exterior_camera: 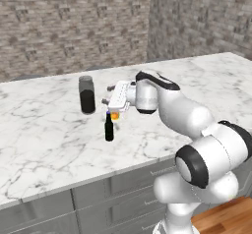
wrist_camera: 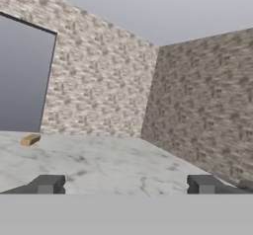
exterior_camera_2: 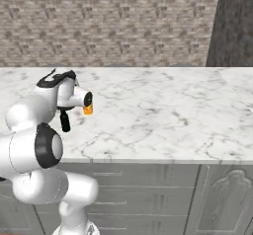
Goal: Open the cabinet directly in front. Then move the beer and the cup to the dining counter with the jar on it.
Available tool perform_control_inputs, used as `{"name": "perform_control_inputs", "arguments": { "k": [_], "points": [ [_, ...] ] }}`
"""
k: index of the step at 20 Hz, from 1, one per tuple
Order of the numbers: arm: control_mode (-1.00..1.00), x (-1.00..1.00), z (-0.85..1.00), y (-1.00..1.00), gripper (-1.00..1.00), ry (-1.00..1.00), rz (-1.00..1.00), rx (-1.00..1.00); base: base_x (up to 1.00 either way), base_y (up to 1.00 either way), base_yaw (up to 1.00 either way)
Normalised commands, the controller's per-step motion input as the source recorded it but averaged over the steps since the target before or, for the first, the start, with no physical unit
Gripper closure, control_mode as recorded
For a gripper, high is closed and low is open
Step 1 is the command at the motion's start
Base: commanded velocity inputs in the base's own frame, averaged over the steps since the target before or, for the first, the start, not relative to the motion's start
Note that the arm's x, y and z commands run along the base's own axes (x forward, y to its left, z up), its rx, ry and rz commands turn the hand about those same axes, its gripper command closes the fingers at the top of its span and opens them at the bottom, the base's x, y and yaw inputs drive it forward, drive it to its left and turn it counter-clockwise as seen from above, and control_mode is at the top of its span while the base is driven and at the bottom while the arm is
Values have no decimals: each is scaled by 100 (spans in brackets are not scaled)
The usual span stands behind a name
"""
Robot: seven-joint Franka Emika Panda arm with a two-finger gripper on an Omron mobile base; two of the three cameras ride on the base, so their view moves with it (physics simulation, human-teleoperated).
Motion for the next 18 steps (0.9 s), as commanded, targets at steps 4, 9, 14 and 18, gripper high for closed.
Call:
{"name": "perform_control_inputs", "arguments": {
  "k": [4,9,14,18],
  "points": [
    [-100,-100,96,-58,-100,-1,-1,0,0,0,0],
    [-100,-100,76,-80,-100,0,0,0,0,0,0],
    [-100,-100,58,-77,-100,0,0,0,0,0,0],
    [-100,-100,-3,-97,-100,-7,0,0,0,0,0]
  ]
}}
